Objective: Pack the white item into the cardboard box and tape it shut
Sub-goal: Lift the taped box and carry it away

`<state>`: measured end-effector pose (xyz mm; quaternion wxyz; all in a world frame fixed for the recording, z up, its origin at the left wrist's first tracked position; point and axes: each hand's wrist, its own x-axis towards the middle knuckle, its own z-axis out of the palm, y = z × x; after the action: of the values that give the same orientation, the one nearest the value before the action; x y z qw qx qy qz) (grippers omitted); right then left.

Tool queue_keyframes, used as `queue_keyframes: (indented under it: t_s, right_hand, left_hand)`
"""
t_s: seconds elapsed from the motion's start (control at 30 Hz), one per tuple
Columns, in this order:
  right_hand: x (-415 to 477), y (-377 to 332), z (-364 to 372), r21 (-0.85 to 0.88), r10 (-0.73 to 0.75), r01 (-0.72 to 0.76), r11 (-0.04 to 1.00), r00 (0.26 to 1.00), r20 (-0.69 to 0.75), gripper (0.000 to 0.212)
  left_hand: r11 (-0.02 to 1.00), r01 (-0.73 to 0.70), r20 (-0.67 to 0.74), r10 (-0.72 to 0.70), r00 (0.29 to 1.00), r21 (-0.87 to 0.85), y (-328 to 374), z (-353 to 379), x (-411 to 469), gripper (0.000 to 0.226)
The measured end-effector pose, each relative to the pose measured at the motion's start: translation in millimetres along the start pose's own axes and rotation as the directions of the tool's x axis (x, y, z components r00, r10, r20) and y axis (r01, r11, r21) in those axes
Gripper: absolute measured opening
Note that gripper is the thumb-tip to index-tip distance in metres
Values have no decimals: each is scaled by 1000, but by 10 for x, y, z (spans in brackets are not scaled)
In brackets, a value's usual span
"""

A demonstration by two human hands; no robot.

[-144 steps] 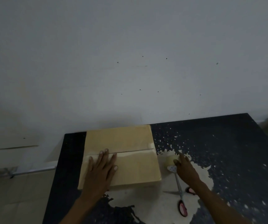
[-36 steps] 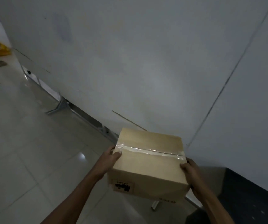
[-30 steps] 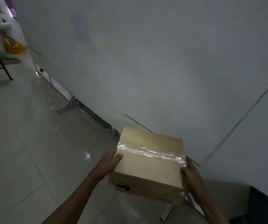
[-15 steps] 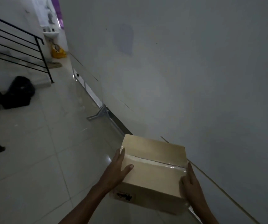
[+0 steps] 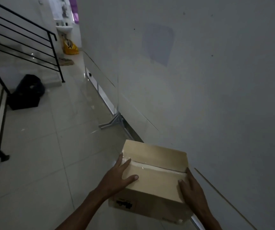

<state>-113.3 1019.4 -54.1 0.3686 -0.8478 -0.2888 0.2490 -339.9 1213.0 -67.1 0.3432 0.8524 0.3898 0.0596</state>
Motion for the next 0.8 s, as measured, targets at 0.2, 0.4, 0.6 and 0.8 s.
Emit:
queue_keyframes:
  t_s: [0.2,0.4,0.6,0.8]
  right_hand:
    - [559,-654,865,46,48,-44,998,994,-97,61]
    - [977,-1203,1561,115,114,-94,989,976,-186,58]
    - [1493,-1475,2029,193,157,-110,975,957,-245,59]
    - [2322,-1470,2497,263,249,-171,949,922,-297,59]
  left_hand:
    - [999,-45,79,44,996,10,-755,-815,802,111]
    - [989,-128,160,116,980,68,-1324,-1483,1533,87]
    - [984,-172,220,158,963,45,-1758,-1757,2309,91]
    - [983,-178,351,156,923,34,-2094,-1771,3428,100]
